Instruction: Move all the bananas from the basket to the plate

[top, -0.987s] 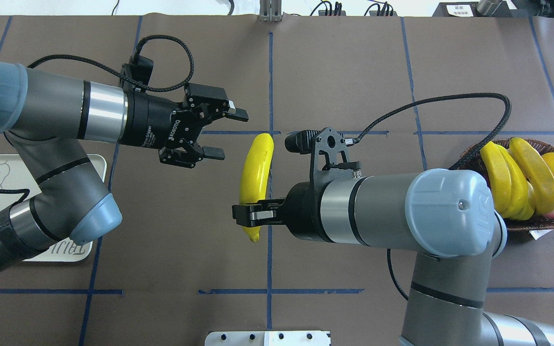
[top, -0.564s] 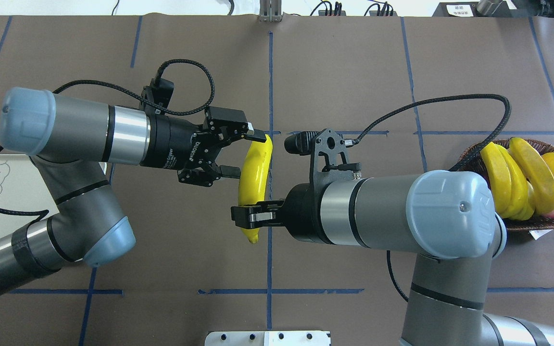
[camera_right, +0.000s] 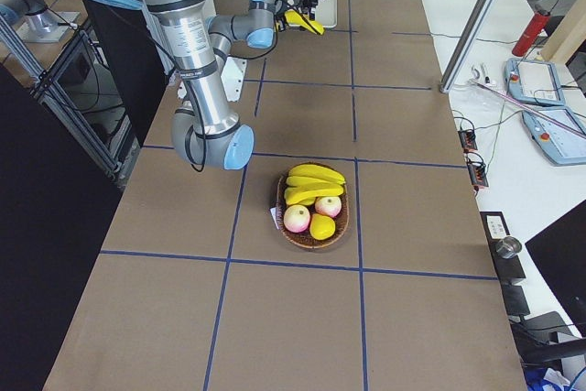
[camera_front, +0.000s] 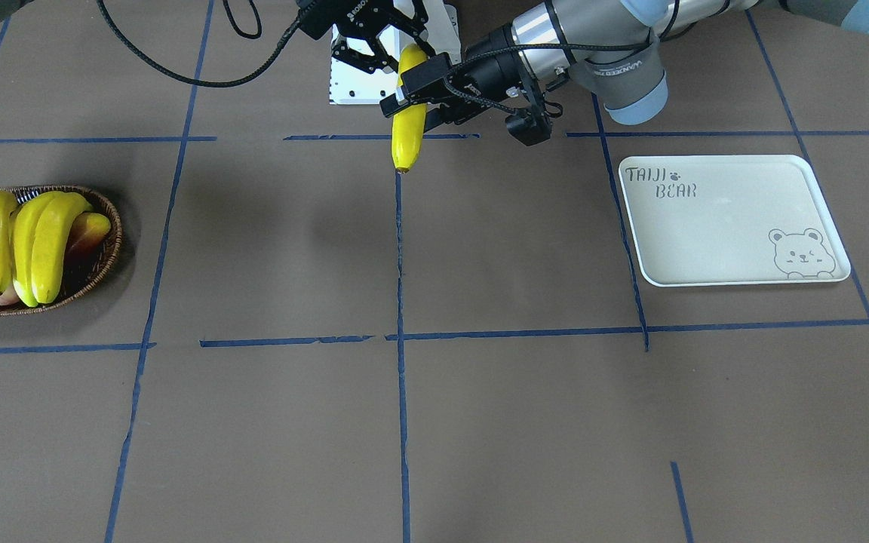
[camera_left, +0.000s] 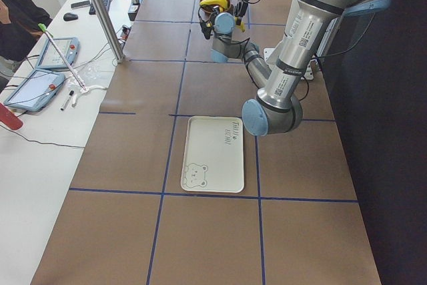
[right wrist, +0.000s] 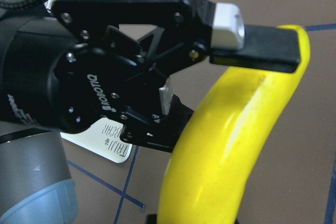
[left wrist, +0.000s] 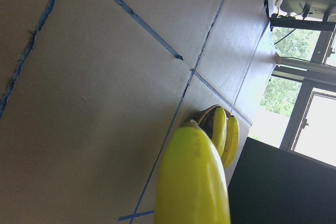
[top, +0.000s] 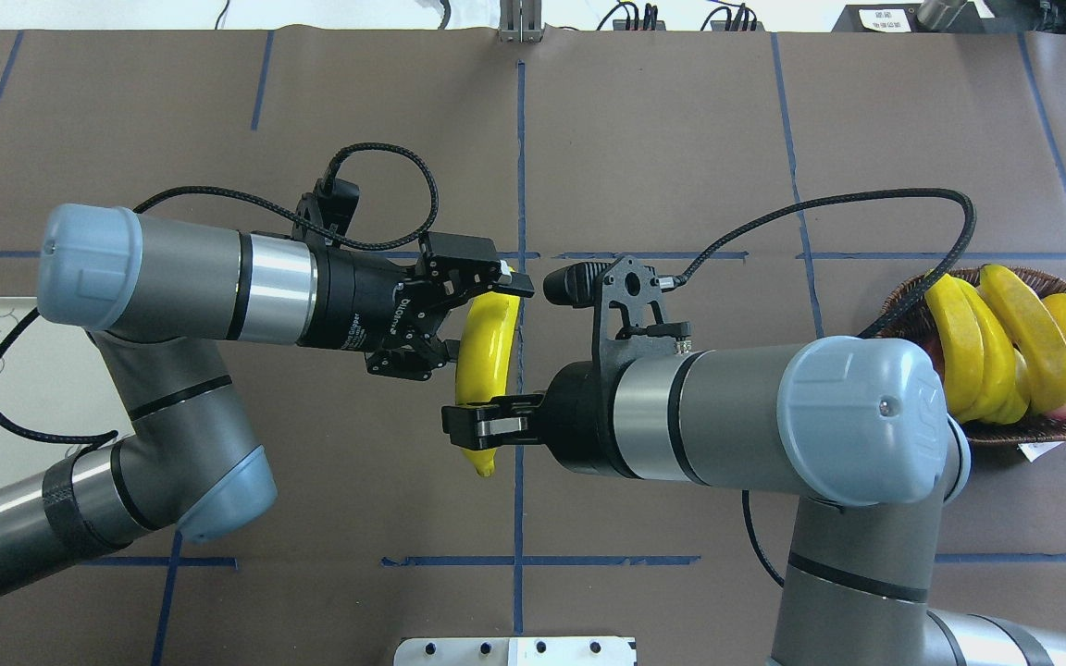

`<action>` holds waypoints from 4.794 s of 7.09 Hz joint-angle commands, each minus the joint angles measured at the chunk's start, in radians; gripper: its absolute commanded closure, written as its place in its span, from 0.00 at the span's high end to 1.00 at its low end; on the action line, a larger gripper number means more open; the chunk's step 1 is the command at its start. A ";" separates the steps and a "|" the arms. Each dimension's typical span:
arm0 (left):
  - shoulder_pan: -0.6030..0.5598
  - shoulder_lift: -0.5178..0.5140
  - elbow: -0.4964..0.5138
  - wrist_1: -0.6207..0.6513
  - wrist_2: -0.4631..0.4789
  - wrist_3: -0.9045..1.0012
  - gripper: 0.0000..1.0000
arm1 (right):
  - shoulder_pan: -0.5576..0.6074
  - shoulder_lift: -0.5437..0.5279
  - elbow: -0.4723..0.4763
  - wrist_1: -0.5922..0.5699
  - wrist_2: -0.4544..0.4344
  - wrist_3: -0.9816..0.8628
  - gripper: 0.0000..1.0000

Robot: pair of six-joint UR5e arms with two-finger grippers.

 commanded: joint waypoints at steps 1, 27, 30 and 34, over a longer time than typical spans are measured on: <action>0.001 0.006 -0.005 0.000 -0.001 0.000 0.87 | -0.001 -0.002 0.002 0.002 0.000 0.000 0.00; -0.354 0.770 0.014 0.275 0.149 1.082 0.00 | 0.241 -0.264 0.048 -0.014 0.073 -0.023 1.00; -0.352 0.785 0.054 0.275 0.209 1.135 0.00 | 0.274 -0.287 0.046 -0.014 0.110 -0.023 1.00; -0.345 0.776 0.073 0.275 0.225 1.138 0.08 | 0.278 -0.287 0.049 -0.012 0.110 -0.023 1.00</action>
